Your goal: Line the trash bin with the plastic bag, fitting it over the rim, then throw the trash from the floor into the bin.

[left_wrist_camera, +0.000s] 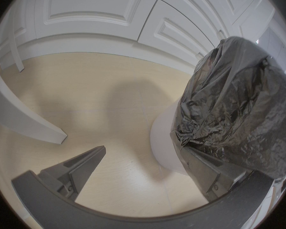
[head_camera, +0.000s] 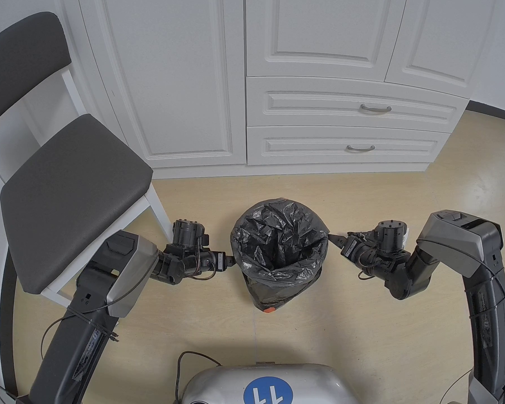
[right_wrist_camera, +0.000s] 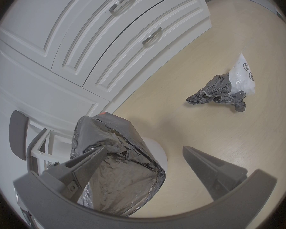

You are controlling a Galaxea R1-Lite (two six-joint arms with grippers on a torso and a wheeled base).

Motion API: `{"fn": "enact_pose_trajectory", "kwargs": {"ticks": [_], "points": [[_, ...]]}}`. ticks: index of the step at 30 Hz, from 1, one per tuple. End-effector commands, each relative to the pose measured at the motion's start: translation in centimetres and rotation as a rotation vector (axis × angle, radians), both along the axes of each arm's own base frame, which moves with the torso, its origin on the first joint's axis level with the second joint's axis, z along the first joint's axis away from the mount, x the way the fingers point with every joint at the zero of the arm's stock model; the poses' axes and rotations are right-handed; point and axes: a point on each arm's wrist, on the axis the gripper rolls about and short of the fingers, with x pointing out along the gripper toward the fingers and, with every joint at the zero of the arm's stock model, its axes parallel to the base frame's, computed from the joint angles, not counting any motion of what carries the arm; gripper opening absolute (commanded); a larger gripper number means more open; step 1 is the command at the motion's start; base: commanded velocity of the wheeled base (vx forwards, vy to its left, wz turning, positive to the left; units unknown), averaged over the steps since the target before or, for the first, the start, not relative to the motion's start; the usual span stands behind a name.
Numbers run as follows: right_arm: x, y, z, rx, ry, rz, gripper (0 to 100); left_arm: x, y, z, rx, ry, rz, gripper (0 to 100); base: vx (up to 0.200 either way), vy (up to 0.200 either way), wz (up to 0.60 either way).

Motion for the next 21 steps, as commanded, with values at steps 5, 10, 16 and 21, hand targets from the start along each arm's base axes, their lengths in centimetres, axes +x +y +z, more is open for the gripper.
{"fn": "enact_pose_trajectory", "kwargs": {"ticks": [5, 10, 16, 21], "points": [[0.1, 0.2, -0.6, -0.012, 0.002, 0.002, 100, 0.4, -0.1, -0.1, 0.023, -0.007, 0.033, 100, 0.0, 0.0, 0.0], [0.3, 0.3, -1.2, -0.045, -0.001, 0.014, 100, -0.6, 0.5, 3.6, 0.027, -0.012, 0.036, 100, 0.0, 0.0, 0.0], [1.0, -0.1, -1.8, -0.114, 0.001, 0.03, 100, -4.1, 1.5, 7.0, 0.052, 0.025, 0.026, 100, 0.0, 0.0, 0.0], [1.0, -0.3, -1.7, -0.16, 0.059, 0.043, 100, -6.2, 2.2, 7.3, 0.083, -0.003, 0.019, 100, 0.0, 0.0, 0.0]]}}
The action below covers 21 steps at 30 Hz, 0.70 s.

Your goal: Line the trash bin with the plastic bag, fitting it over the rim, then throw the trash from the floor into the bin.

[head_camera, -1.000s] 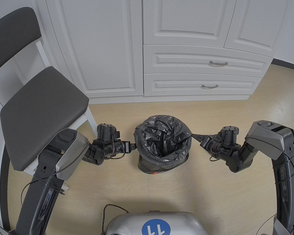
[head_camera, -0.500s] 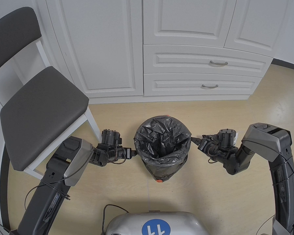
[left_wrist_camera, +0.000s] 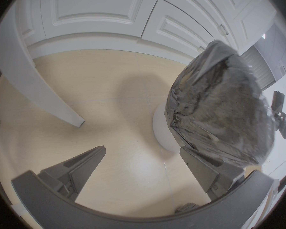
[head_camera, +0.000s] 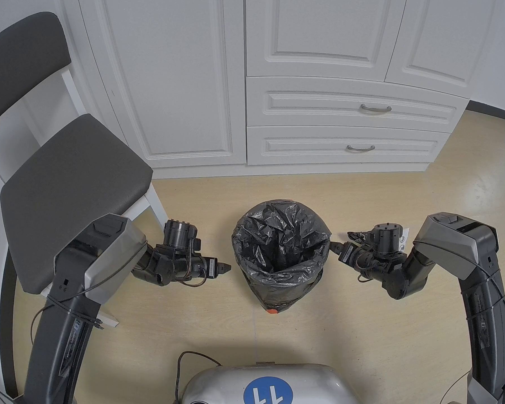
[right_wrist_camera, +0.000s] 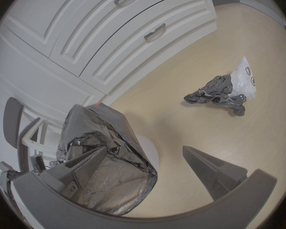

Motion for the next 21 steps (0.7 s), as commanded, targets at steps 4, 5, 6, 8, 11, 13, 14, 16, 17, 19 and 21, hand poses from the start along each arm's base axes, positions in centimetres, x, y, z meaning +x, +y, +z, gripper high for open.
{"fn": "enact_pose_trajectory", "kwargs": {"ticks": [4, 5, 6, 8, 11, 13, 14, 16, 17, 19, 21], "points": [[0.5, -0.6, -0.2, -0.1, 0.093, 0.019, 100, -4.4, 1.1, 5.5, 0.046, -0.091, 0.017, 100, 0.0, 0.0, 0.0], [0.5, -0.6, -0.1, -0.12, 0.124, 0.014, 100, -5.2, 1.2, 5.8, 0.05, -0.091, 0.018, 100, 0.0, 0.0, 0.0], [0.6, -0.6, 0.0, -0.129, 0.139, 0.013, 100, -5.5, 1.1, 6.0, 0.049, -0.094, 0.015, 100, 0.0, 0.0, 0.0], [1.1, -0.5, 0.1, -0.172, 0.179, 0.012, 100, -6.6, 1.0, 6.9, 0.043, -0.112, 0.005, 100, 0.0, 0.0, 0.0], [1.9, -0.4, 0.2, -0.191, 0.191, -0.002, 100, -7.6, 1.1, 7.5, 0.037, -0.126, 0.002, 100, 0.0, 0.0, 0.0], [2.8, -0.2, -0.6, -0.205, 0.197, -0.018, 100, -9.2, 1.4, 8.2, 0.032, -0.142, -0.004, 100, 0.0, 0.0, 0.0], [3.0, -0.2, -0.7, -0.208, 0.191, -0.025, 100, -9.7, 1.6, 8.4, 0.031, -0.147, -0.004, 100, 0.0, 0.0, 0.0], [3.4, -0.2, -0.6, -0.209, 0.178, -0.034, 100, -10.7, 1.9, 8.8, 0.024, -0.161, -0.006, 100, 0.0, 0.0, 0.0], [3.5, -0.1, -0.6, -0.206, 0.169, -0.036, 100, -11.1, 2.0, 9.0, 0.02, -0.173, -0.009, 100, 0.0, 0.0, 0.0], [4.3, 0.1, -0.4, -0.197, 0.142, -0.031, 100, -12.0, 2.0, 9.2, 0.009, -0.192, -0.017, 100, 0.0, 0.0, 0.0], [5.6, 0.7, -0.3, -0.184, 0.104, -0.033, 100, -12.8, 1.9, 9.1, -0.005, -0.211, -0.025, 100, 0.0, 0.0, 0.0]]}}
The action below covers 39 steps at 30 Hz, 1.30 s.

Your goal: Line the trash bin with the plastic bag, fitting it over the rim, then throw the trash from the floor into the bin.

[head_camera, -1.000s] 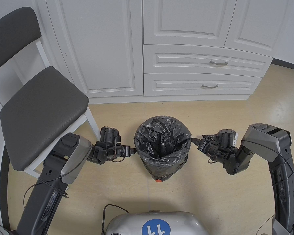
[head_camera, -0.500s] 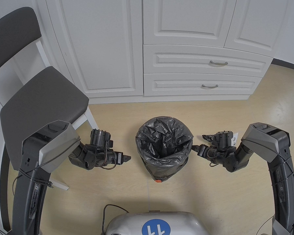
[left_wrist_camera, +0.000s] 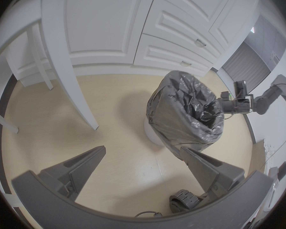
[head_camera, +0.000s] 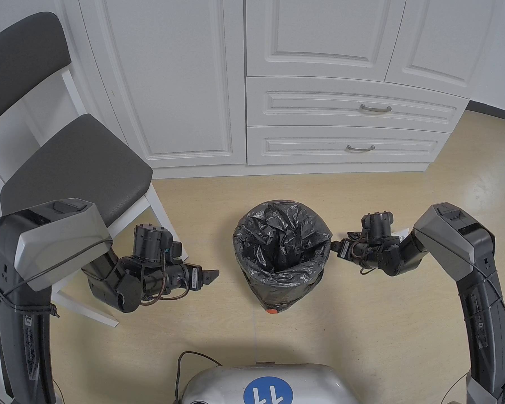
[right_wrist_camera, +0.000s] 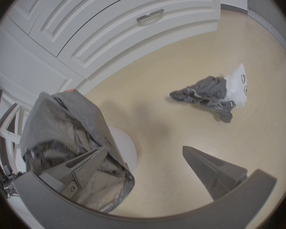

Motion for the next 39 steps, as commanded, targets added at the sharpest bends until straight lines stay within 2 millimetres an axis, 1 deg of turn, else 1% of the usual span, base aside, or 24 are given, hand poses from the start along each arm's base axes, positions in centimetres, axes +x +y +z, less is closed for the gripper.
{"fn": "enact_pose_trajectory", "kwargs": {"ticks": [1, 5, 8, 11, 14, 16, 18, 19, 21, 22, 23, 24, 25, 26, 27, 28, 29, 30, 31, 33, 34, 35, 37, 39], "points": [[2.8, 1.0, -0.8, 0.01, -0.068, -0.005, 100, -2.8, 0.0, 2.3, -0.034, -0.075, -0.025, 100, 0.0, 0.0, 0.0], [5.3, 1.3, -1.1, 0.026, -0.143, -0.015, 100, -3.8, 0.1, 2.1, -0.047, -0.114, -0.031, 100, 0.0, 0.0, 0.0], [6.3, 1.2, -1.1, 0.028, -0.149, -0.021, 100, -4.3, 0.1, 2.1, -0.052, -0.125, -0.037, 100, 0.0, 0.0, 0.0], [5.8, 1.2, -2.2, 0.011, -0.055, -0.02, 100, -4.9, 0.1, 2.2, -0.061, -0.143, -0.041, 100, 0.0, 0.0, 0.0], [5.7, 1.4, -2.3, 0.008, -0.04, -0.016, 100, -5.1, 0.1, 2.3, -0.068, -0.161, -0.042, 100, 0.0, 0.0, 0.0], [5.8, 1.2, -1.9, 0.016, -0.047, -0.024, 100, -5.2, 0.1, 2.4, -0.073, -0.177, -0.037, 100, 0.0, 0.0, 0.0], [6.0, 0.9, -0.6, 0.067, -0.065, -0.062, 100, -5.6, 0.3, 2.6, -0.077, -0.191, -0.034, 100, 0.0, 0.0, 0.0], [6.0, 0.9, -0.6, 0.067, -0.065, -0.062, 100, -5.6, 0.3, 2.6, -0.077, -0.191, -0.034, 100, 0.0, 0.0, 0.0], [6.5, -0.5, 4.3, 0.171, -0.121, -0.142, 100, -6.5, 0.6, 3.5, -0.088, -0.219, -0.037, 100, 0.0, 0.0, 0.0], [6.2, -1.2, 5.1, 0.173, -0.119, -0.149, 100, -6.9, 0.7, 3.8, -0.089, -0.222, -0.039, 100, 0.0, 0.0, 0.0], [6.2, -1.3, 5.2, 0.173, -0.117, -0.149, 100, -6.9, 0.7, 3.8, -0.09, -0.222, -0.04, 100, 0.0, 0.0, 0.0], [5.4, -2.4, 6.8, 0.15, -0.106, -0.147, 100, -7.8, 0.6, 4.7, -0.093, -0.234, -0.05, 100, 0.0, 0.0, 0.0], [4.9, -2.7, 7.6, 0.124, -0.091, -0.13, 100, -8.3, 0.6, 5.0, -0.096, -0.238, -0.056, 100, 0.0, 0.0, 0.0], [4.9, -2.7, 7.6, 0.124, -0.091, -0.13, 100, -8.3, 0.6, 5.0, -0.096, -0.238, -0.056, 100, 0.0, 0.0, 0.0], [3.6, -3.1, 10.0, 0.049, -0.072, -0.088, 100, -9.3, 0.6, 6.2, -0.105, -0.259, -0.067, 100, 0.0, 0.0, 0.0], [2.6, -3.5, 11.7, 0.002, -0.056, -0.07, 100, -10.0, 0.7, 6.9, -0.111, -0.271, -0.075, 100, 0.0, 0.0, 0.0], [2.5, -3.5, 11.8, -0.002, -0.053, -0.068, 100, -10.0, 0.7, 7.0, -0.112, -0.274, -0.076, 100, 0.0, 0.0, 0.0], [1.0, -3.7, 13.7, -0.046, -0.035, -0.043, 100, -10.8, 0.7, 7.8, -0.119, -0.289, -0.084, 100, 0.0, 0.0, 0.0], [-0.3, -3.8, 15.2, -0.08, -0.023, -0.024, 100, -11.3, 0.9, 8.4, -0.126, -0.303, -0.083, 100, 0.0, 0.0, 0.0], [-1.9, -3.8, 16.5, -0.135, -0.021, -0.006, 100, -12.1, 1.3, 9.2, -0.132, -0.318, -0.066, 100, 0.0, 0.0, 0.0], [-2.0, -3.8, 16.6, -0.139, -0.022, -0.007, 100, -12.2, 1.3, 9.2, -0.133, -0.319, -0.064, 100, 0.0, 0.0, 0.0], [-3.4, -4.0, 17.3, -0.201, -0.019, -0.01, 100, -12.8, 1.6, 9.8, -0.153, -0.323, -0.031, 100, 0.0, 0.0, 0.0], [-4.1, -4.2, 17.5, -0.254, -0.018, -0.007, 100, -13.2, 1.9, 10.1, -0.177, -0.325, -0.007, 100, 0.0, 0.0, 0.0], [-4.8, -4.7, 17.1, -0.353, 0.003, 0.001, 100, -14.1, 2.3, 10.3, -0.215, -0.317, 0.017, 100, 0.0, 0.0, 0.0]]}}
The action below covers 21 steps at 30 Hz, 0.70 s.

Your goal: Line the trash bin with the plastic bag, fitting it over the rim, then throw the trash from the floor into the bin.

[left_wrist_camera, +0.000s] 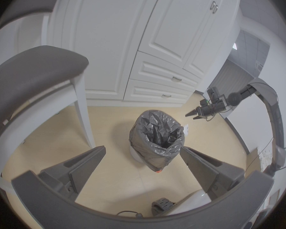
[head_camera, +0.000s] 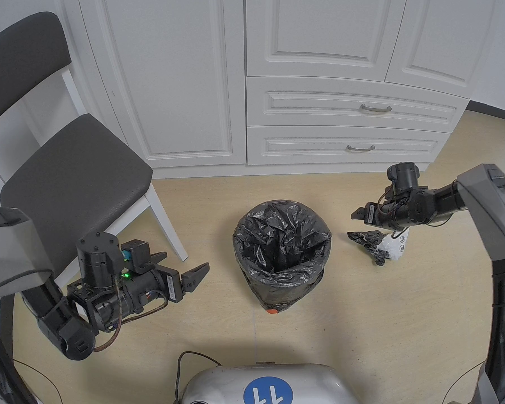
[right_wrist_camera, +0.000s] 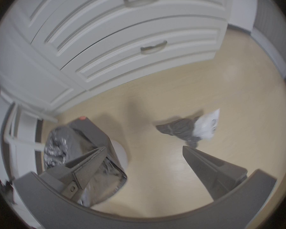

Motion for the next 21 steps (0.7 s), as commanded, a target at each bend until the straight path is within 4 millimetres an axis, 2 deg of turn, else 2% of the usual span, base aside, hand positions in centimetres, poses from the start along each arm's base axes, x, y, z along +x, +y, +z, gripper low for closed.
{"fn": "enact_pose_trajectory", "kwargs": {"ticks": [1, 2, 4, 6, 12, 14, 15, 17, 19, 21], "points": [[-4.4, -1.7, 4.3, -0.221, 0.001, 0.012, 100, -3.7, 1.3, 2.9, -0.097, -0.054, 0.039, 100, 0.0, 0.0, 0.0], [-4.4, -1.8, 4.2, -0.228, 0.004, 0.012, 100, -3.7, 1.4, 2.8, -0.097, -0.052, 0.04, 100, 0.0, 0.0, 0.0], [-3.5, -3.4, 0.9, -0.379, 0.085, 0.022, 100, -4.9, 1.7, 2.8, -0.093, -0.057, 0.033, 100, 0.0, 0.0, 0.0], [-2.4, -4.3, -1.2, -0.425, 0.12, 0.014, 100, -5.5, 1.6, 2.9, -0.089, -0.059, 0.031, 100, 0.0, 0.0, 0.0], [1.5, -5.1, -5.9, -0.347, 0.133, -0.023, 100, -5.8, 1.2, 2.6, -0.077, -0.045, 0.04, 100, 0.0, 0.0, 0.0], [3.2, -5.7, -8.7, -0.289, 0.142, -0.016, 100, -5.8, 1.2, 2.5, -0.075, -0.041, 0.042, 100, 0.0, 0.0, 0.0], [3.3, -5.7, -8.8, -0.288, 0.143, -0.017, 100, -5.8, 1.2, 2.5, -0.075, -0.041, 0.042, 100, 0.0, 0.0, 0.0], [5.3, -6.1, -11.2, -0.267, 0.138, -0.006, 100, -6.0, 1.4, 2.7, -0.076, -0.044, 0.043, 100, 0.0, 0.0, 0.0], [4.9, -6.5, -14.2, -0.256, 0.222, 0.01, 100, -5.9, 1.5, 2.7, -0.076, -0.044, 0.05, 100, 0.0, 0.0, 0.0], [5.1, -6.9, -14.8, -0.208, 0.19, 0.073, 100, -5.6, 1.6, 2.7, -0.079, -0.05, 0.059, 100, 0.0, 0.0, 0.0]]}}
